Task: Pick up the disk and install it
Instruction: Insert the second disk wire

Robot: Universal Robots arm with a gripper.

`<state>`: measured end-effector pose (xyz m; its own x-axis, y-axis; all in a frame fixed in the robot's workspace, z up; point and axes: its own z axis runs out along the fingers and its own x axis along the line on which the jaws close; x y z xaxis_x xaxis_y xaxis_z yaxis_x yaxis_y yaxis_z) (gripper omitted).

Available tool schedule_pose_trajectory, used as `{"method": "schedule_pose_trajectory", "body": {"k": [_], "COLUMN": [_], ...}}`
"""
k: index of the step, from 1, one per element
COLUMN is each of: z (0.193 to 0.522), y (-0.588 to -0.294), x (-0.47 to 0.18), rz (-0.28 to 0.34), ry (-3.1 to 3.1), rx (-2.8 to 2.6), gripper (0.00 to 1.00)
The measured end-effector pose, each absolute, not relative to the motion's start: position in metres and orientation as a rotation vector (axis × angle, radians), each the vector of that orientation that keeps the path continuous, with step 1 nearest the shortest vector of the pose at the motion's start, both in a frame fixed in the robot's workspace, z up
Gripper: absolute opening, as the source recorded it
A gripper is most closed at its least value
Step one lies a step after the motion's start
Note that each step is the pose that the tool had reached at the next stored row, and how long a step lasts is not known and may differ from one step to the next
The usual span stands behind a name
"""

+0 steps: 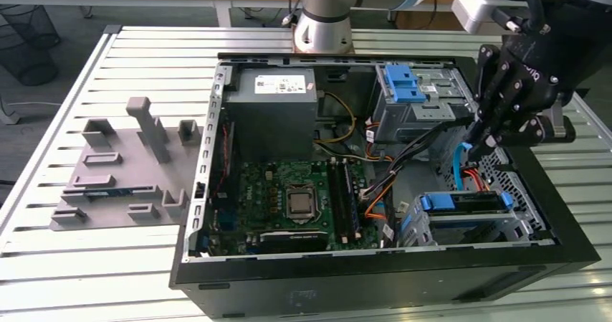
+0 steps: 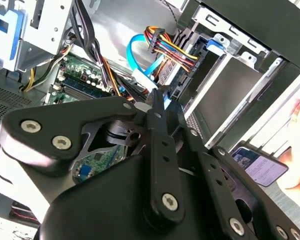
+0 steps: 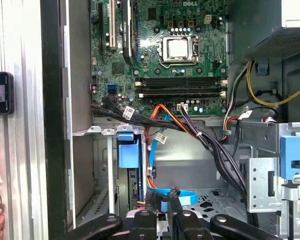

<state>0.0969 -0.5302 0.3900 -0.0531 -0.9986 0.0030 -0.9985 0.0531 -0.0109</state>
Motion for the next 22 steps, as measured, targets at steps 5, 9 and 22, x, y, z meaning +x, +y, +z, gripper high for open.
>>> {"method": "schedule_pose_trajectory", "body": {"k": [5,9,22], "z": [0.388,0.384,0.377], "y": [-0.529,-0.529,-0.53], "x": [0.096,0.096,0.095], "rz": [-0.028,-0.039,-0.057], "ry": [2.271,2.27,2.272], "rx": [-2.153,-2.152,-2.153], "gripper": [0.25,0.31,0.16]}}
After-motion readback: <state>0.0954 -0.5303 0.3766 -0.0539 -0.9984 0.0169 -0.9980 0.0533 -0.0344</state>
